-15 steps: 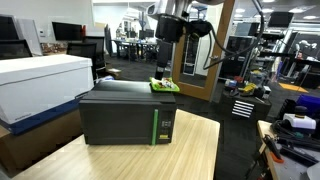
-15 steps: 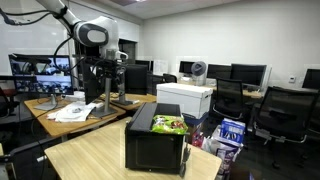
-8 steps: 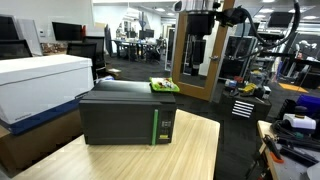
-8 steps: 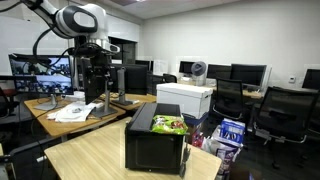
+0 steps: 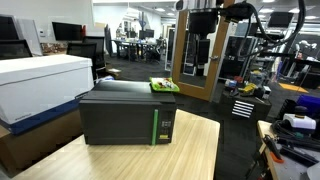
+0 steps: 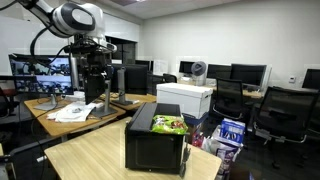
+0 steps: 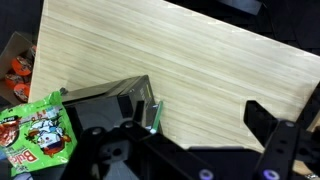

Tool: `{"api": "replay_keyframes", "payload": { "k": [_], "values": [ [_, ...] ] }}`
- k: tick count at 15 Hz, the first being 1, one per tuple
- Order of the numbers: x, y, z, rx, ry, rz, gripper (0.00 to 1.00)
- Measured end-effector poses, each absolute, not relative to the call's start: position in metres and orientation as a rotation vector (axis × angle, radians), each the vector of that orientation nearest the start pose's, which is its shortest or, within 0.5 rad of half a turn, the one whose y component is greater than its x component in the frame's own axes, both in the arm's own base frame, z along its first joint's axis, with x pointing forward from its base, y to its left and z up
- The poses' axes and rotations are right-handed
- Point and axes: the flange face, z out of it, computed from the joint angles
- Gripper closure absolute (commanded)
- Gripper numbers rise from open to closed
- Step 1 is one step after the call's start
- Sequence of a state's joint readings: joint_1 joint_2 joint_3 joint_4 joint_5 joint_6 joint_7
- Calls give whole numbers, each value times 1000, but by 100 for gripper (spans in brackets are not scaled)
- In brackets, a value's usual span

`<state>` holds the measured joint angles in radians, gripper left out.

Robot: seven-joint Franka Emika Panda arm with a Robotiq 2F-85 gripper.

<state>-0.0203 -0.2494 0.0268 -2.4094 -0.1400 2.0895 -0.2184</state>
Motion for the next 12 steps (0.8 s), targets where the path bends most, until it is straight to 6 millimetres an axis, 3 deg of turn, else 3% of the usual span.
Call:
{"api": "replay_keyframes", "payload": {
  "k": [4, 12],
  "values": [
    [447, 0, 402, -3212, -516, 149, 0],
    [445, -4, 407, -3195, -321, 117, 0]
  ]
}}
